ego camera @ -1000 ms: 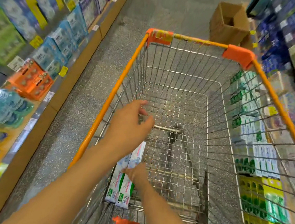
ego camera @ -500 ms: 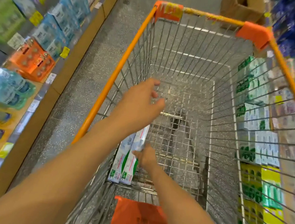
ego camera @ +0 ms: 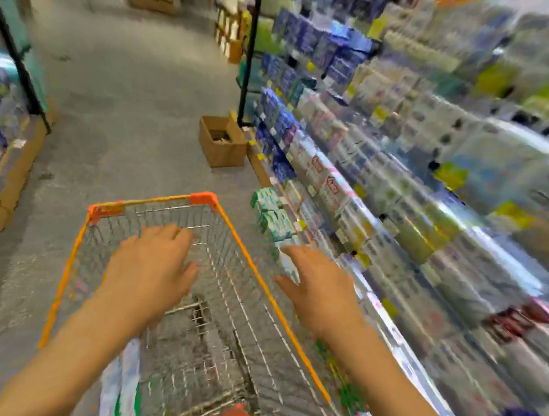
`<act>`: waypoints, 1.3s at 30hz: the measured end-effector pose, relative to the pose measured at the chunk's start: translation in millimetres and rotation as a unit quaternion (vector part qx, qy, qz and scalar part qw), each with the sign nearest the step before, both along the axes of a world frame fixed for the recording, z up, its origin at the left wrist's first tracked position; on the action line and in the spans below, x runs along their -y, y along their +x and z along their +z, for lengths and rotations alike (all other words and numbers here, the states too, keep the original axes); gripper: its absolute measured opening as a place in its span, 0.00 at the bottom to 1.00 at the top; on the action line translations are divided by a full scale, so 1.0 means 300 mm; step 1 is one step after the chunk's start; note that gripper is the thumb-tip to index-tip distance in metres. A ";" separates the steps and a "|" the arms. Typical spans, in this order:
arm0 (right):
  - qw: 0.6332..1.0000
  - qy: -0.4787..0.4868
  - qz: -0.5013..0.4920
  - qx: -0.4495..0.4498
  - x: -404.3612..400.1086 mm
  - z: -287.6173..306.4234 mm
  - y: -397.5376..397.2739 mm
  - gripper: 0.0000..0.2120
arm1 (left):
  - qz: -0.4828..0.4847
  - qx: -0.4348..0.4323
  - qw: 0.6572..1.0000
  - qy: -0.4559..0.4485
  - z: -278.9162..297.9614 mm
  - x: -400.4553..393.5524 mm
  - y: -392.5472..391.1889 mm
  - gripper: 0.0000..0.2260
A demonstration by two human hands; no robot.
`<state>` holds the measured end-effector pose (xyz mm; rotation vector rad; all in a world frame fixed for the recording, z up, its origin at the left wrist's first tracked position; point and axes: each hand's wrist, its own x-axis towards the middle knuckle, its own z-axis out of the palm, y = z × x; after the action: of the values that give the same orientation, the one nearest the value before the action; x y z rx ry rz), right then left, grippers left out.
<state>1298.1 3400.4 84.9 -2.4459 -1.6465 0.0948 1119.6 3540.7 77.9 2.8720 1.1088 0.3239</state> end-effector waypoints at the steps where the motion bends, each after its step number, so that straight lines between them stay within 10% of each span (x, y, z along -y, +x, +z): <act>1: 0.999 0.023 -0.035 0.005 0.122 0.048 0.029 0.22 | -0.036 -0.001 0.999 -0.007 0.050 0.073 0.074 0.15; 13: 0.880 0.082 -0.466 0.038 1.473 0.110 0.261 0.17 | -0.416 0.033 0.906 -0.074 0.025 1.188 0.907 0.18; 25: 0.809 -0.044 -0.584 -0.040 2.095 -0.196 0.489 0.19 | -0.532 -0.128 0.830 -0.111 -0.372 1.812 1.311 0.17; 33: 0.789 -0.103 -0.592 -0.129 2.237 -0.697 0.629 0.21 | -0.559 -0.245 0.787 -0.093 -0.851 1.898 1.523 0.19; 39: 0.740 -0.028 -0.633 -0.226 2.347 -1.461 0.738 0.19 | -0.573 -0.331 0.747 -0.070 -1.572 2.003 1.638 0.23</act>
<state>1519.4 2696.2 -353.5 -2.6876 0.3761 0.4633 1610.9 2939.9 -393.8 2.8818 -0.7697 -0.8257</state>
